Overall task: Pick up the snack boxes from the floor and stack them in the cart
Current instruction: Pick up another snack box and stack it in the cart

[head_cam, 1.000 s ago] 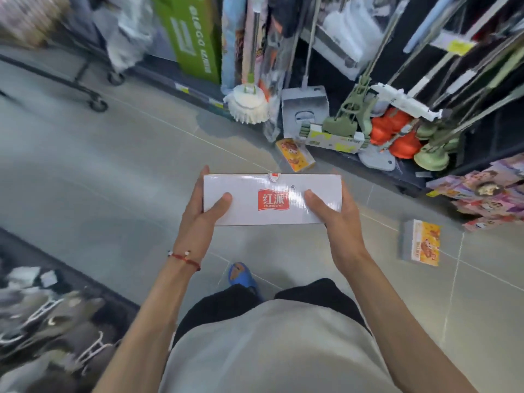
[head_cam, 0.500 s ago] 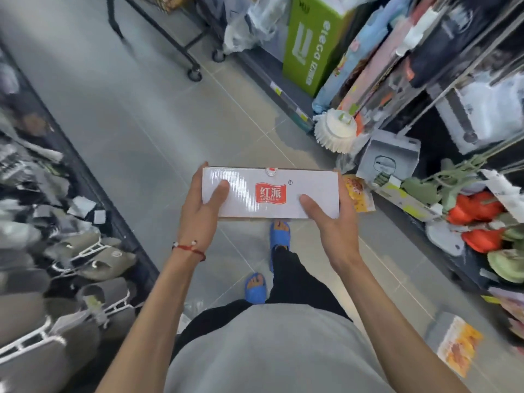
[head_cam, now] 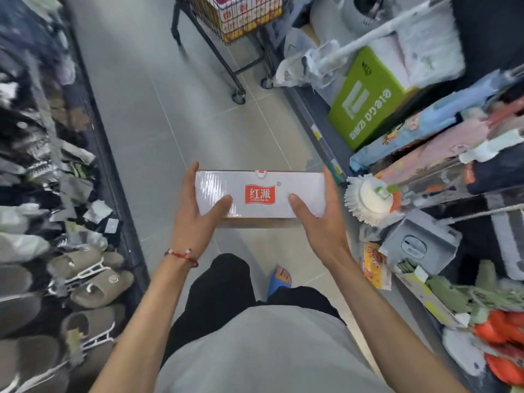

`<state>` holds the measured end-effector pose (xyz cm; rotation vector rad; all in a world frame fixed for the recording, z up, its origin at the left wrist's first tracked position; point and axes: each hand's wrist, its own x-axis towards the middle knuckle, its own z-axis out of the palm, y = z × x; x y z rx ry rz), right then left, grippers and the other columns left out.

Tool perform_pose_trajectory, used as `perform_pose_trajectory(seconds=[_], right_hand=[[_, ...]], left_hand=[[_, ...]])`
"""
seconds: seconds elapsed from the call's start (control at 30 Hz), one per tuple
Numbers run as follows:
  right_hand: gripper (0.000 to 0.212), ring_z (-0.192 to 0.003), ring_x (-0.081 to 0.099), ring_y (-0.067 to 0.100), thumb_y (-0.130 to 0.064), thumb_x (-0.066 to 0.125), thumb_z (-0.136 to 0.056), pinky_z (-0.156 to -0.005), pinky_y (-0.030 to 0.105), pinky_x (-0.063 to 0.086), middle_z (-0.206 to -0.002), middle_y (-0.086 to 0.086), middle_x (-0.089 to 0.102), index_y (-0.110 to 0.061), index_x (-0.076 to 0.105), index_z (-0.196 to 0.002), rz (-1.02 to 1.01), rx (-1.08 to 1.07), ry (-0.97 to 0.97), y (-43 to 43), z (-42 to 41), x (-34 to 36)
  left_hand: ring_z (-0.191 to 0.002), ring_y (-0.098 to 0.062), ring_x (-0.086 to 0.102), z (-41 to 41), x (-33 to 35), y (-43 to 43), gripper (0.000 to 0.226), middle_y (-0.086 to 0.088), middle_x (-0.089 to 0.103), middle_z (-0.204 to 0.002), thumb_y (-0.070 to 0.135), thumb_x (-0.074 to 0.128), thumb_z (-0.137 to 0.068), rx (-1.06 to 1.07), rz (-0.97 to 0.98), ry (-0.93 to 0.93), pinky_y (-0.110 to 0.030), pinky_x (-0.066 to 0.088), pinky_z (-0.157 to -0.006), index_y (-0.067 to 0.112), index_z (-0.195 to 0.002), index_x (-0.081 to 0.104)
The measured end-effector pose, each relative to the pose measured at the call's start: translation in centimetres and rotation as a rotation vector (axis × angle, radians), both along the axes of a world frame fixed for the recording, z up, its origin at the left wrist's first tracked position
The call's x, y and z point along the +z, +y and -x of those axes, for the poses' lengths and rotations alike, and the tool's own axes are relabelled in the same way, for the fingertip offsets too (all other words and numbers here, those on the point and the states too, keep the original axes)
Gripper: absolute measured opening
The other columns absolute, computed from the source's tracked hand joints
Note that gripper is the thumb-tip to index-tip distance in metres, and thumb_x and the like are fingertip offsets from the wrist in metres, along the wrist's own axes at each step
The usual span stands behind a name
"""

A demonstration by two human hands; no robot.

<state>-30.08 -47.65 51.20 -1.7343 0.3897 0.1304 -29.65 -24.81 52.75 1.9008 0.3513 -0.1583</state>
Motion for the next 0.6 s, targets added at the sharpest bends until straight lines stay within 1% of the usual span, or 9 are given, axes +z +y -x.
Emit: perform_pose_trajectory(seconds=[0.07,0.17,0.23,0.3,0.33,0.4,0.47,0.53,0.6], right_hand=[[0.084,-0.103,0.048,-0.033,-0.025,0.074,-0.096,-0.079,-0.004,0.041,-0.123,-0.035,0.046,-0.027,0.023,-0.162,0.015,0.045,0.0,0.3,-3.4,0.1],[0.096,-0.119,0.054,-0.012,-0.026,0.08,-0.09,-0.086,0.004,0.047,-0.132,-0.024,0.053,-0.029,0.019,-0.164,0.025,0.106,0.017,1.3,-8.4,0.3],[0.097,-0.125,0.053,0.001,-0.026,0.083,-0.088,-0.084,0.004,0.05,-0.139,-0.013,0.052,-0.032,0.02,-0.161,0.033,0.138,0.029,2.5,-11.7,0.3],[0.099,-0.126,0.053,0.0,-0.024,0.085,-0.085,-0.082,0.004,0.05,-0.138,-0.014,0.051,-0.036,0.02,-0.159,0.019,0.147,0.047,3.9,-15.0,0.2],[0.102,-0.124,0.052,-0.004,-0.023,0.087,-0.084,-0.082,0.004,0.049,-0.135,-0.019,0.051,-0.037,0.019,-0.159,0.018,0.15,0.05,4.7,-16.6,0.1],[0.106,-0.121,0.051,-0.012,-0.022,0.089,-0.081,-0.083,0.004,0.048,-0.131,-0.031,0.048,-0.039,0.018,-0.159,0.021,0.15,0.063,6.3,-19.7,0.1],[0.107,-0.121,0.051,-0.009,-0.022,0.09,-0.08,-0.085,0.008,0.05,-0.133,-0.03,0.047,-0.039,0.019,-0.158,0.02,0.124,0.072,8.0,-22.8,0.2],[0.103,-0.12,0.052,-0.009,-0.019,0.089,-0.08,-0.084,0.007,0.049,-0.133,-0.025,0.048,-0.036,0.022,-0.157,0.024,0.102,0.063,9.8,-25.9,0.4],[0.1,-0.114,0.051,-0.017,-0.016,0.088,-0.081,-0.081,0.004,0.048,-0.129,-0.028,0.048,-0.034,0.024,-0.155,0.01,0.093,0.065,11.1,-28.9,0.3]], left_hand=[[-0.129,-0.01,0.047,-2.6,-0.1,0.3,0.085,0.011,0.043,-0.142,0.036,0.071,-0.088,0.023,0.017,0.006,-0.025,0.039,-0.105,0.033,-0.156,0.021],[-0.123,-0.004,0.05,-7.1,-0.6,1.7,0.081,0.015,0.046,-0.138,0.032,0.07,-0.092,0.064,0.029,0.003,-0.023,0.04,-0.103,0.033,-0.156,0.022],[-0.113,0.01,0.052,-10.4,-1.1,3.0,0.077,0.024,0.047,-0.129,0.026,0.069,-0.094,0.066,0.017,-0.008,-0.015,0.041,-0.096,0.029,-0.156,0.024],[-0.107,0.022,0.05,-14.0,-1.6,4.5,0.074,0.032,0.046,-0.123,0.023,0.068,-0.094,0.06,0.021,-0.007,-0.012,0.041,-0.091,0.028,-0.154,0.025],[-0.107,0.021,0.05,-15.7,-1.7,5.3,0.074,0.032,0.047,-0.123,0.023,0.068,-0.094,0.061,0.024,-0.008,-0.012,0.041,-0.092,0.028,-0.154,0.026],[-0.108,0.015,0.051,-19.0,-1.7,7.1,0.073,0.022,0.051,-0.127,0.022,0.068,-0.093,0.057,0.03,-0.007,-0.011,0.041,-0.09,0.028,-0.153,0.026],[-0.109,0.011,0.051,-22.3,-1.6,8.8,0.073,0.015,0.05,-0.13,0.022,0.068,-0.094,0.041,0.021,-0.004,-0.007,0.041,-0.086,0.028,-0.153,0.026],[-0.108,0.008,0.053,-25.7,-1.3,10.3,0.073,0.016,0.049,-0.128,0.022,0.068,-0.094,0.02,-0.004,-0.004,-0.005,0.042,-0.083,0.03,-0.153,0.026],[-0.111,-0.005,0.056,-29.0,-1.3,11.7,0.075,0.014,0.049,-0.13,0.027,0.07,-0.092,0.013,-0.006,0.008,-0.016,0.044,-0.091,0.033,-0.152,0.026]])
